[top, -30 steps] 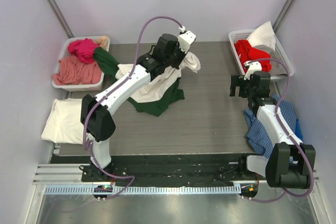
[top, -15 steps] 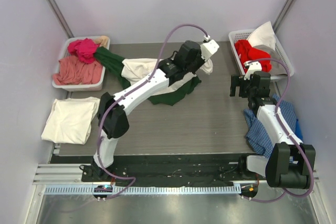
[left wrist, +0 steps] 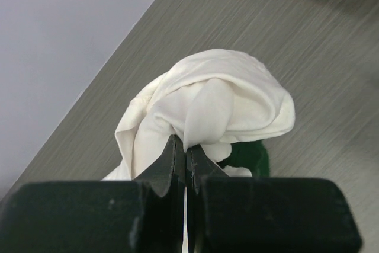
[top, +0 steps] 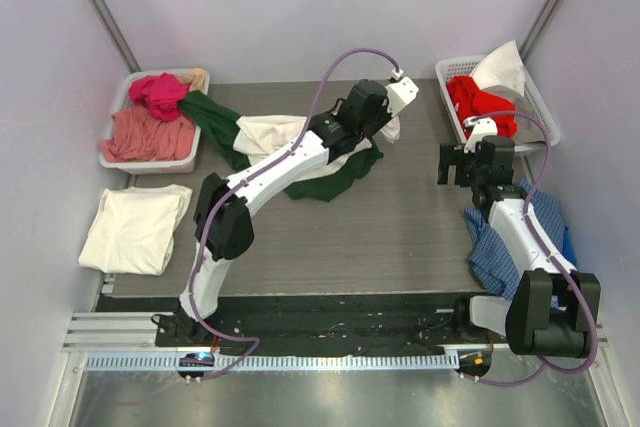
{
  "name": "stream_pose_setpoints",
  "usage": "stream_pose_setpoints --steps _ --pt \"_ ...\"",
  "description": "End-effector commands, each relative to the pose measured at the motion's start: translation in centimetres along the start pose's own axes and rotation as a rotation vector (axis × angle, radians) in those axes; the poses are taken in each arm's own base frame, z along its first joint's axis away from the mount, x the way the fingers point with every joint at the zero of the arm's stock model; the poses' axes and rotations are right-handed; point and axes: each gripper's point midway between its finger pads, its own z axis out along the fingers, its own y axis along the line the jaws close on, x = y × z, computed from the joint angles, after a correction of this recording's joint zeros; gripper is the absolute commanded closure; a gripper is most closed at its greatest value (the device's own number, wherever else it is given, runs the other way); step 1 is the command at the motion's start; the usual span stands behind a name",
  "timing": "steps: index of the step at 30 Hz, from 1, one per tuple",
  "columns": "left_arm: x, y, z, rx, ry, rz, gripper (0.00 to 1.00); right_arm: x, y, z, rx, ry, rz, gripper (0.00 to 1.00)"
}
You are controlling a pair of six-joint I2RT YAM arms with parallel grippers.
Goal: Fold and stack the t-shirts
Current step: Move the tshirt to the center of the board
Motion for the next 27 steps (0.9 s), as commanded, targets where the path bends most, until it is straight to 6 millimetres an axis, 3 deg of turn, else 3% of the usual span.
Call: stream_pose_setpoints --steps 1,6,10,13,14,15,16,18,19,22,27 --pt "-9.7 -1.2 -6.2 0.105 -0.222 -0.102 1.0 -2.7 -0.5 -0.4 0.014 -0.067 -0.007 0.0" --pt "-11.7 -5.1 -8.4 0.182 -0.248 -0.071 1.0 -2.8 -0.4 -0.3 0.011 -0.067 -0.007 0.0" --pt "-10.7 -7.9 -9.0 0.229 -0.214 -0.049 1.0 -2.7 -0.3 -0.4 0.008 -0.067 -0.008 0.0" --pt "-9.1 -9.9 -9.8 0.258 -0.172 -0.02 1.0 -2.6 -0.3 -0.4 0.006 -0.064 -0.007 0.0" --pt "-7.1 -10.9 -9.4 0.267 -0.128 -0.003 1.0 -2.6 -0.3 -0.4 0.005 -0.065 -0.007 0.0" --pt "-7.4 -10.9 -10.3 0.264 -0.143 -0.004 1.0 -2.6 -0.3 -0.4 0.005 -0.065 -0.007 0.0" --pt "-5.5 -11.4 -10.0 0.261 -0.1 0.01 1.0 -2.7 -0.3 -0.3 0.005 -0.066 -0.011 0.0" --pt "-4.8 -11.0 -10.7 0.251 -0.096 0.011 1.0 -2.7 -0.4 -0.3 0.008 -0.066 -0.012 0.0" --pt "-3.0 -11.3 -10.5 0.249 -0.059 0.024 1.0 -2.8 -0.4 -0.4 0.013 -0.07 -0.011 0.0" --pt "-1.0 -11.2 -10.6 0.231 -0.025 0.048 1.0 -3.5 -1.2 -0.9 0.056 -0.096 -0.012 0.0" --pt "-0.1 -12.6 -10.5 0.288 -0.015 0.056 1.0 -6.0 -2.7 -2.6 0.142 -0.178 0.016 0.0"
